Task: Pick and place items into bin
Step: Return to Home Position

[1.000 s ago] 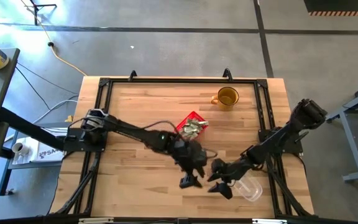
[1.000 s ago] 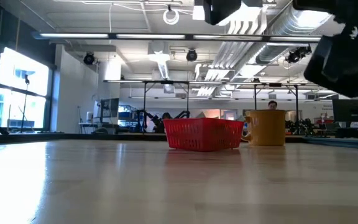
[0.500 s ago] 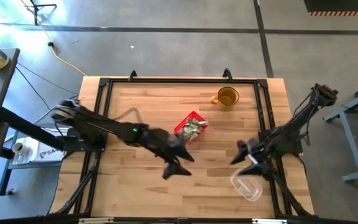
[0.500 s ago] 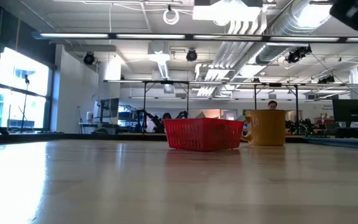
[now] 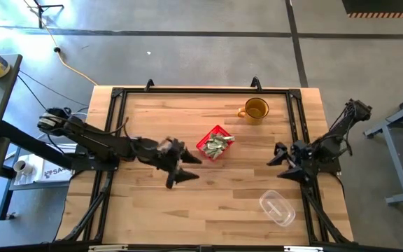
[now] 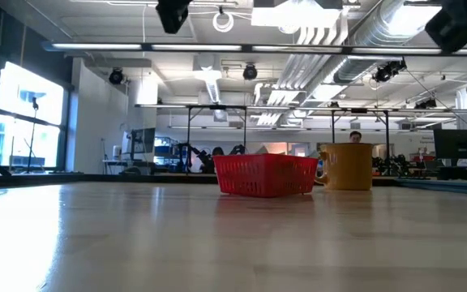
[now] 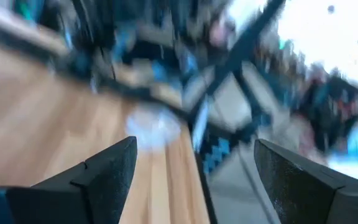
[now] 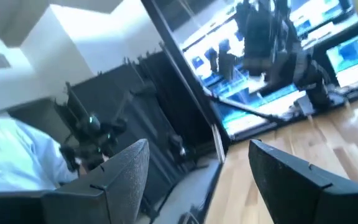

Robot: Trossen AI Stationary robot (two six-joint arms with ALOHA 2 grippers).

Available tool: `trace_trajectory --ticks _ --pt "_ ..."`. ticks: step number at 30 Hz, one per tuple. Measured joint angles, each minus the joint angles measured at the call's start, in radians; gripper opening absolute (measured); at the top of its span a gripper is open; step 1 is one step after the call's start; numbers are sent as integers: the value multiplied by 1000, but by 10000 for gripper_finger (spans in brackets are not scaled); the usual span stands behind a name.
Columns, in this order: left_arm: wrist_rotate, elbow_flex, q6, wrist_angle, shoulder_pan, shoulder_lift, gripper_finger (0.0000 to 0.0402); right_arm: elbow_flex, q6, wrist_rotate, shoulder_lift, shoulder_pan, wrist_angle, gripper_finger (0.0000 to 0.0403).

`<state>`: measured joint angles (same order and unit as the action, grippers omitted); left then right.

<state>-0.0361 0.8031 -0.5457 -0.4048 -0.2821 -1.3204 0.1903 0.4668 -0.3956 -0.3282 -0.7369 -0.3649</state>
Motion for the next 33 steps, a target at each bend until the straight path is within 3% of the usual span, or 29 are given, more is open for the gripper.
trace_trajectory --ticks 2,6,11,13,18,20,25,31,33 --pt "-32 -34 1 -100 14 7 356 -42 3 45 -18 24 -56 267" --pt "28 -52 3 -165 40 -22 356 -67 30 125 -138 78 -223 267" --pt "30 -51 16 -214 83 -45 356 9 1 178 -330 206 -269 267" --pt "48 -52 33 -232 130 -46 355 15 5 292 -363 313 -288 267" --pt "224 -51 52 -245 273 -38 355 15 79 698 -370 633 -329 267" --pt "269 -51 47 -230 303 -38 356 16 124 785 -362 707 -368 267" --pt "272 -51 45 -112 307 6 356 16 92 773 -351 658 -313 267" --pt "191 -51 80 8 309 110 356 16 -4 472 -343 542 -190 267" --pt "156 -50 91 82 309 142 356 16 -41 466 -317 562 -198 267"
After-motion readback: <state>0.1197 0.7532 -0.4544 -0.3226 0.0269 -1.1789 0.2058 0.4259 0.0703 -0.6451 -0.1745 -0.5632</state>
